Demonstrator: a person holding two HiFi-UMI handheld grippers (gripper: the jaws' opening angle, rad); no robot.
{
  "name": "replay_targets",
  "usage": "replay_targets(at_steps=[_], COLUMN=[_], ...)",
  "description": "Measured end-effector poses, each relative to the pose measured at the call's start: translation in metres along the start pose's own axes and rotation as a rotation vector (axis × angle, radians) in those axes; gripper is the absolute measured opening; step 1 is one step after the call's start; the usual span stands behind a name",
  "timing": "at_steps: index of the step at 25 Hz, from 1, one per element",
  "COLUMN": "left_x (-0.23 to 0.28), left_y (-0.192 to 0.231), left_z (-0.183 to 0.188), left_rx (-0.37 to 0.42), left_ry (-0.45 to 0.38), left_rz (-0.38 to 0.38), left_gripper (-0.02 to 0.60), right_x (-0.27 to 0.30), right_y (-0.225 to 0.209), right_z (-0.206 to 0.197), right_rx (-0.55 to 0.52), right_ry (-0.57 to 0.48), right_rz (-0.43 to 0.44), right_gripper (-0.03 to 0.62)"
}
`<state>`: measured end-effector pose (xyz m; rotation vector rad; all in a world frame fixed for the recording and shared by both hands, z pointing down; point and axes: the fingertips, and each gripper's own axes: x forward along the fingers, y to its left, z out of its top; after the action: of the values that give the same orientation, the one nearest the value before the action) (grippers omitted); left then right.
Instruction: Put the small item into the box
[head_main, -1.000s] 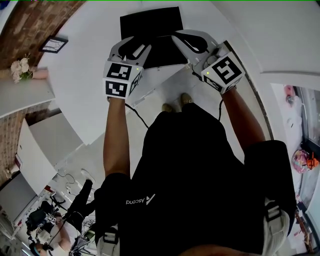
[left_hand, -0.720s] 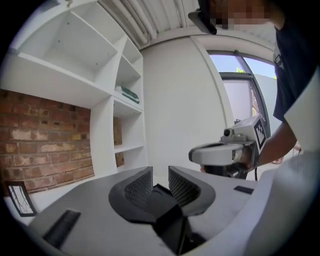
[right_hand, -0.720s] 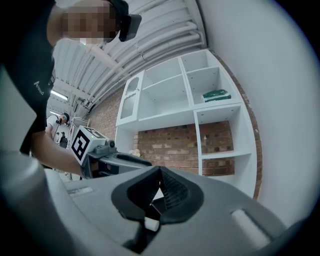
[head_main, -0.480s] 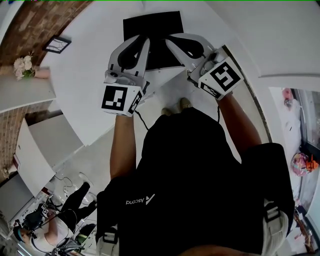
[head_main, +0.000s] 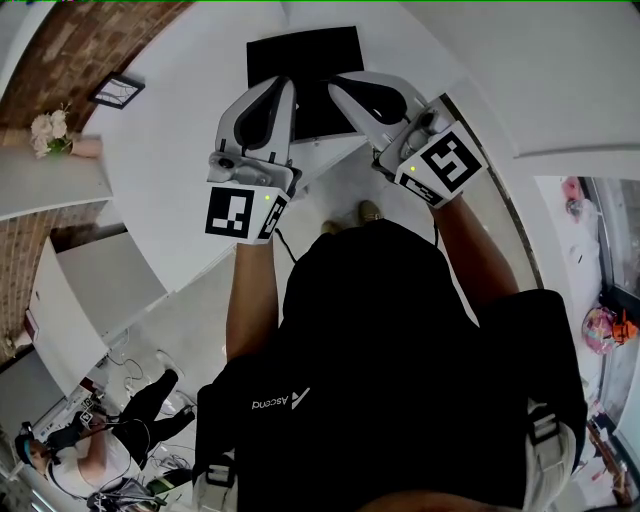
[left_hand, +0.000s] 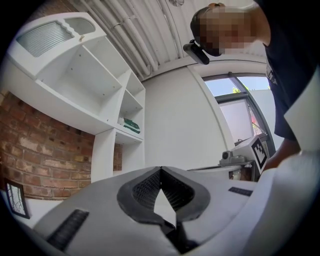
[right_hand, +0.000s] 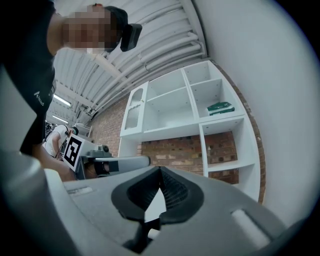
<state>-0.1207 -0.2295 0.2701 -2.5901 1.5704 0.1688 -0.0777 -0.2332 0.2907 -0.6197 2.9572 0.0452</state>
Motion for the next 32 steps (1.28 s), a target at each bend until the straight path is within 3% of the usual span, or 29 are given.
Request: replay_targets(at_steps=[12,32], left_x=[-0.006,-0.011], left_y=[-0.016,-0.018], left_z=[0.008,0.006], left_rx=[0.048,0.045], left_ry=[-0.001,0.004], left_rz=[-0.009,-0.010], left_gripper=[-0.002,-0.002], right_x=[-0.013,-0.020], right_y=[0.006,0.008], right_z=[0.009,0.007], right_rx=[-0.023,-0.025], right_ry=[-0.018,-0.010], right_rz=[-0.008,-0.010], right_gripper=[0.000,0.000])
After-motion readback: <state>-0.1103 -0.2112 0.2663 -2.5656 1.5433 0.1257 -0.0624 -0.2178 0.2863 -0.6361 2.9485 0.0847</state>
